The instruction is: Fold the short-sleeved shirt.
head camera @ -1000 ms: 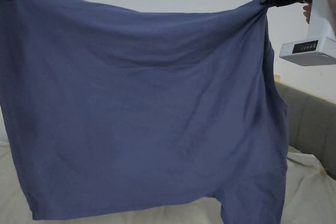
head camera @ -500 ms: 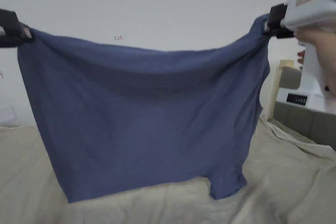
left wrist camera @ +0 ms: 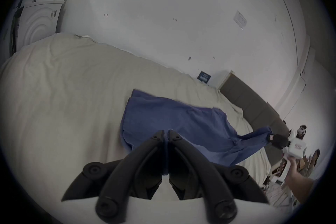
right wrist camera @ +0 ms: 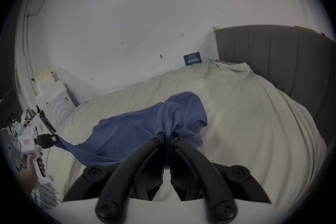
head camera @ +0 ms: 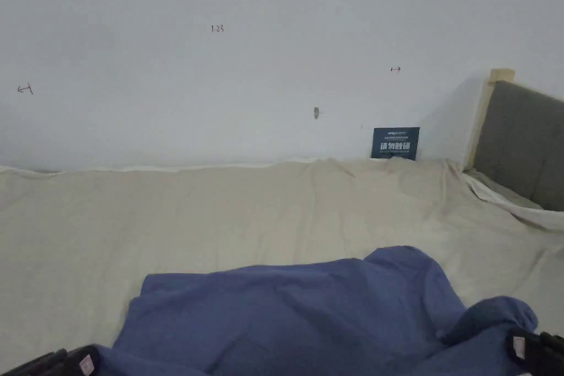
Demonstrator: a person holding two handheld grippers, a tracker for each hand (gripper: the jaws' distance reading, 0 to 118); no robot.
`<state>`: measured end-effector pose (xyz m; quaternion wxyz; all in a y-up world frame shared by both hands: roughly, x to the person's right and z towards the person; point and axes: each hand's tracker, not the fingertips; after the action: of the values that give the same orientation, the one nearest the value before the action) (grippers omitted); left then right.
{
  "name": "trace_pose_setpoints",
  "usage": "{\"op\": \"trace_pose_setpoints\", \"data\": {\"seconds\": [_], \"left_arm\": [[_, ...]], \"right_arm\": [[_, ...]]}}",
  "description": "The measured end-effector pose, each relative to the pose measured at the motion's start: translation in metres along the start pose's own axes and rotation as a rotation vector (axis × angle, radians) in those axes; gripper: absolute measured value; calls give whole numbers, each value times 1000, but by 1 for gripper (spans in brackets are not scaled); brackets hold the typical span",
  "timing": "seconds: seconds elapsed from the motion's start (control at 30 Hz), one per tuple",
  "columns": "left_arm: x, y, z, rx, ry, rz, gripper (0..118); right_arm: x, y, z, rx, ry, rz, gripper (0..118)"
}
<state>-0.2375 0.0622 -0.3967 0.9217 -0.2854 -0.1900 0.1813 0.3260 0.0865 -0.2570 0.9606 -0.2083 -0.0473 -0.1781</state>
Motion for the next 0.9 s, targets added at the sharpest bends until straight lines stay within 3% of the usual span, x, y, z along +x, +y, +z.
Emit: {"op": "trace_pose_setpoints", "data": {"seconds": [0.07, 0.2, 0.3, 0.47, 0.67, 0.77, 0.83, 0.87, 0.9], "left_arm": [[4, -19, 25, -16, 58, -59, 5], [-13, -44, 58, -87, 127, -10, 5], [0, -59, 74, -117, 131, -6, 5], [-21, -83, 75, -276, 196, -17, 5], [-27, -100, 74, -439, 249, -99, 6], [-37, -102, 72, -461, 240, -18, 7], [-50, -107, 72, -472, 264, 1, 10], [-52, -108, 73, -475, 282, -5, 18], [-53, -108, 76, -466, 305, -15, 33]], "right_arm": [[8, -16, 24, -32, -8, -56, 6], [28, -42, 48, -144, -64, -108, 6], [46, -59, 50, -263, -50, -146, 6], [49, -83, 50, -414, -117, -8, 6], [42, -95, 45, -548, -163, 49, 6], [51, -105, 34, -590, -212, 37, 6], [54, -108, 29, -613, -226, -16, 6], [55, -109, 29, -611, -231, -37, 9], [50, -106, 35, -597, -231, -51, 20]]}}
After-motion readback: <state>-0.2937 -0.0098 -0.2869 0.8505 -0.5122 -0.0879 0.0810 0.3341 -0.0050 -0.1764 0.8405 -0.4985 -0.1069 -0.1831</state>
